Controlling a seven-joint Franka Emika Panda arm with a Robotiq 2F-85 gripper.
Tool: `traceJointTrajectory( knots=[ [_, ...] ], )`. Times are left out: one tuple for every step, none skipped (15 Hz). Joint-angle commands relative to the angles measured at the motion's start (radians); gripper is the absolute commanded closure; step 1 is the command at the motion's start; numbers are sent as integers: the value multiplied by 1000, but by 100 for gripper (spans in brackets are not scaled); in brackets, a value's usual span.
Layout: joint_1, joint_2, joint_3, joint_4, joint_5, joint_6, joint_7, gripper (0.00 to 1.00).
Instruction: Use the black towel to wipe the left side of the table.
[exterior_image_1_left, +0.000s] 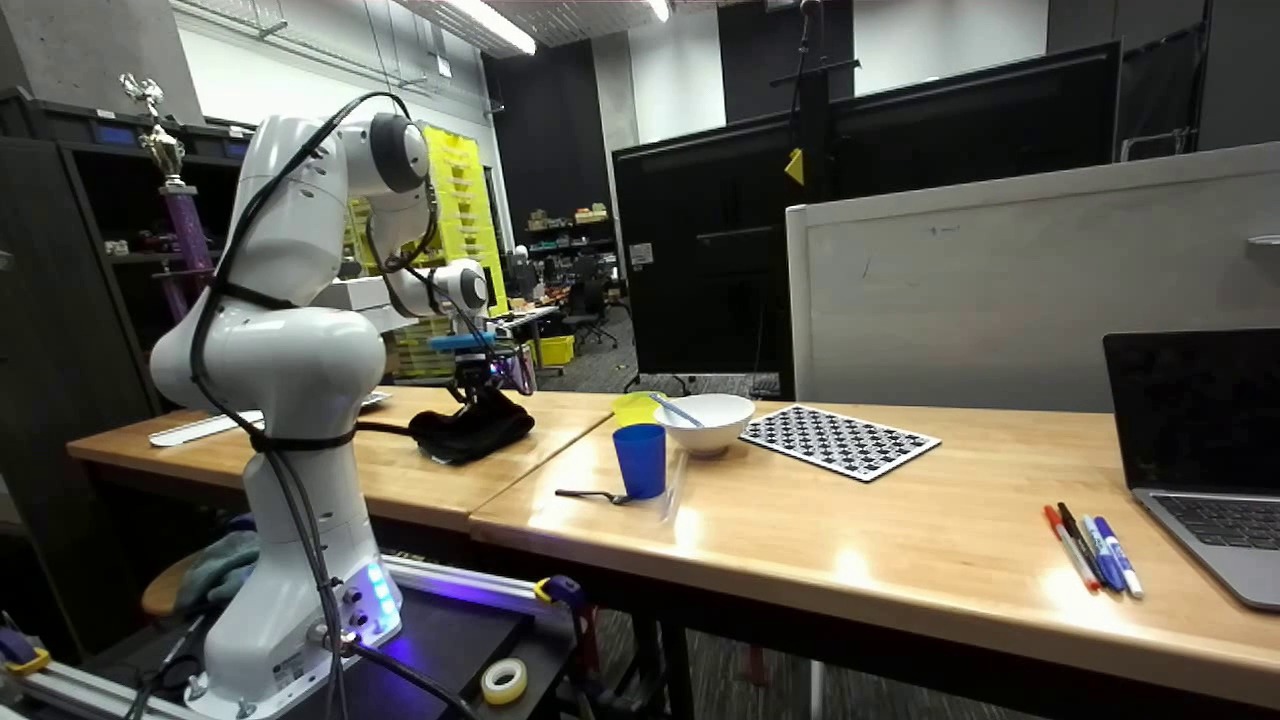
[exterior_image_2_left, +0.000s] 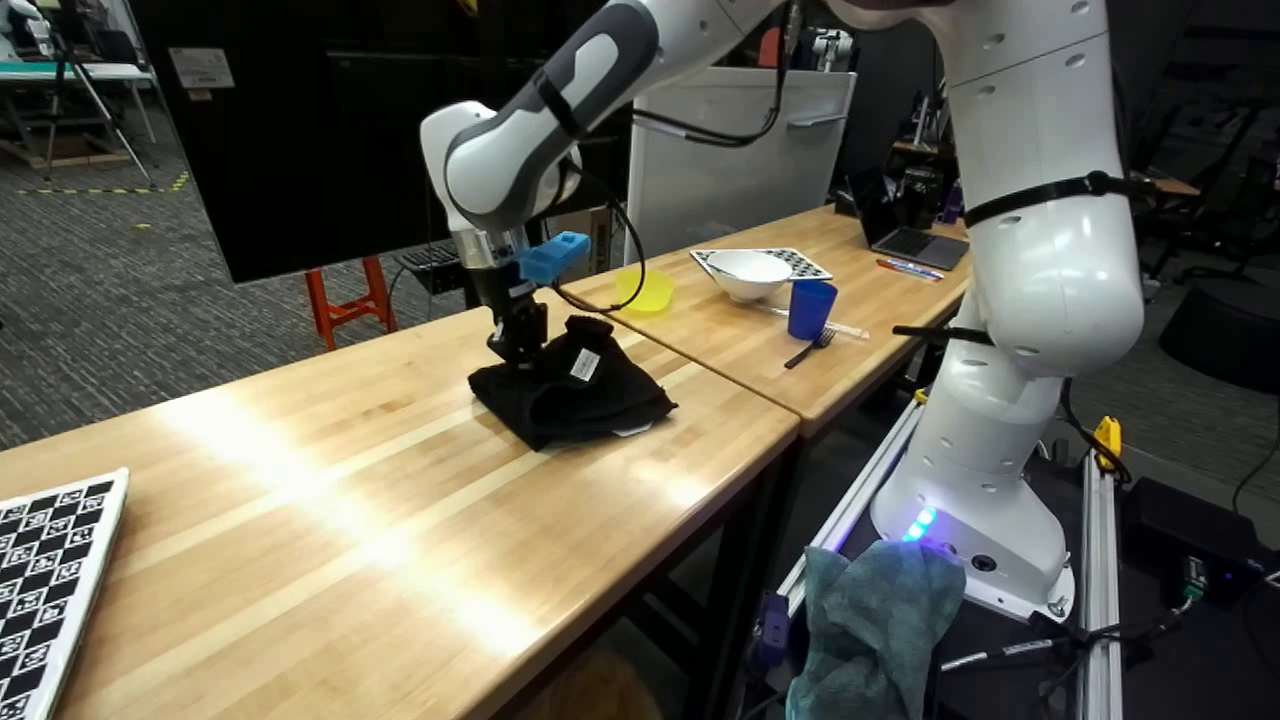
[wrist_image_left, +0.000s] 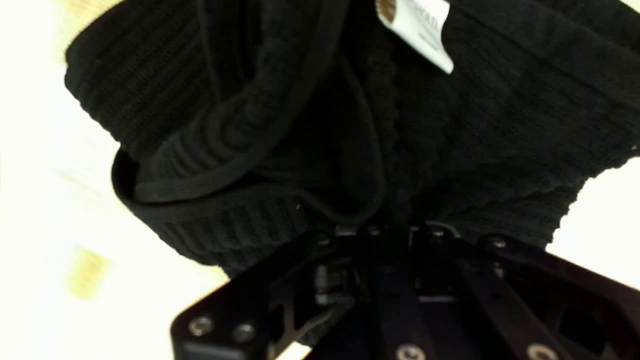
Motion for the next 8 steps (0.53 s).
traceJointTrajectory(
  knots=[
    [30,41,8,72,22,-60,19,97],
    [37,47,10,85,21,-69,22,97],
    [43,53,11,98,19,-80,23,97],
    [49,60,13,110,18,-89,22,97],
    [55,68,15,124,17,-100,22,97],
    [61,74,17,137,16,-111,22,97],
    [66,80,19,149,16,-121,21,97],
    [73,88,21,162,14,-132,21,97]
  ],
)
